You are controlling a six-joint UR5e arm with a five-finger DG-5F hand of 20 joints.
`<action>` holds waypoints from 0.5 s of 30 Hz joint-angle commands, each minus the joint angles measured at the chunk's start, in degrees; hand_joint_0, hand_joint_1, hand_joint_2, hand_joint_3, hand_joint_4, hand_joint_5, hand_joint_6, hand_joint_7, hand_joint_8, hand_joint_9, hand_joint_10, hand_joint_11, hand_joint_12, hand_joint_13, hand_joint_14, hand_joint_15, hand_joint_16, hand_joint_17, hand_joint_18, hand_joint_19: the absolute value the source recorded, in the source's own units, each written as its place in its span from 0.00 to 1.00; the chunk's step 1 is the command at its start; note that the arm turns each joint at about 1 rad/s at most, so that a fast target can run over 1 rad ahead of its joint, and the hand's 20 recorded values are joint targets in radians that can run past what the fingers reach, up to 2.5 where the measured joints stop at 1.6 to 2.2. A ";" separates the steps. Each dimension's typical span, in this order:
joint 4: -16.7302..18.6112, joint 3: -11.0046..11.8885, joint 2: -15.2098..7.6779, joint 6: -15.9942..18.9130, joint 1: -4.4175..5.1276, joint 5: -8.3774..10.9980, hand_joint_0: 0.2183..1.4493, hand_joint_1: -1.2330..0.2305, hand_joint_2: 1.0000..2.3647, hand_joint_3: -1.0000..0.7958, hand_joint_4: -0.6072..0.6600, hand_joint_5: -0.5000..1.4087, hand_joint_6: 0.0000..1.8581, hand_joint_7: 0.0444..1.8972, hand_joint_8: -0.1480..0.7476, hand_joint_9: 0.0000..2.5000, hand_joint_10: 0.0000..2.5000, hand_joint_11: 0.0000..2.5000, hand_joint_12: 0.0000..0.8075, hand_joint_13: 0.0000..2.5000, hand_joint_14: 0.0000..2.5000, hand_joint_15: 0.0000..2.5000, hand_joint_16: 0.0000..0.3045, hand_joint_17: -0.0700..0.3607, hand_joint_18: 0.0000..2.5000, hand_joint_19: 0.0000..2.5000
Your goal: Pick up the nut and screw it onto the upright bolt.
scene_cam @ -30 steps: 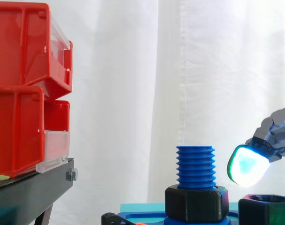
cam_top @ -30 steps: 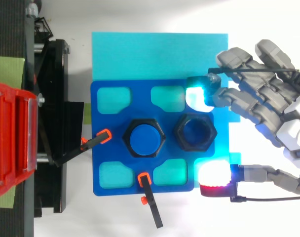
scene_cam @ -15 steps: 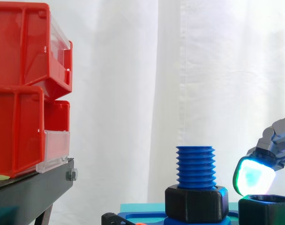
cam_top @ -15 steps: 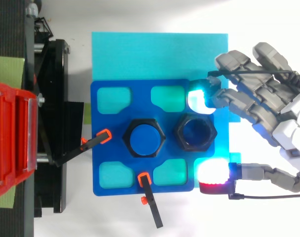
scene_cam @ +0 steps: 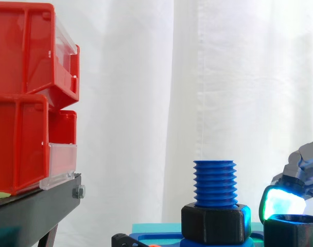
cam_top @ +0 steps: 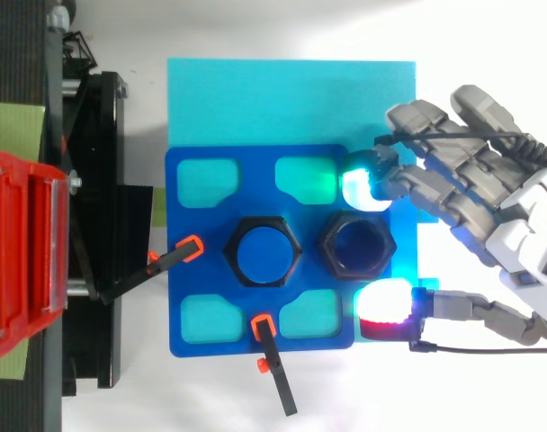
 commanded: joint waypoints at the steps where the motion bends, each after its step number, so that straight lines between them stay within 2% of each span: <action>1: 0.00 0.00 -0.02 0.01 0.00 0.00 0.20 0.36 0.00 0.28 0.74 0.14 0.27 0.50 0.51 0.12 0.00 0.00 0.45 0.15 0.00 0.00 0.14 0.39 0.08 0.00; 6: 0.35 0.00 -0.02 -0.08 0.00 -0.09 0.20 0.37 0.00 0.28 0.75 0.14 0.27 0.53 0.51 0.12 0.00 0.00 0.45 0.16 0.00 0.00 0.14 0.39 0.09 0.00; 9: 0.35 0.00 -0.02 -0.08 -0.18 -0.26 0.21 0.38 0.00 0.28 0.75 0.15 0.27 0.54 0.51 0.12 0.00 0.00 0.44 0.16 0.00 0.00 0.14 0.38 0.09 0.00; 10: 0.44 0.00 -0.02 0.01 -0.53 -0.62 0.22 0.38 0.00 0.28 0.75 0.15 0.27 0.54 0.50 0.12 0.00 0.00 0.44 0.16 0.00 0.00 0.13 0.38 0.09 0.00; 15: 0.53 0.00 -0.02 0.01 -0.62 -0.79 0.25 0.40 0.00 0.28 0.74 0.16 0.27 0.61 0.50 0.14 0.00 0.00 0.42 0.17 0.00 0.00 0.12 0.36 0.10 0.00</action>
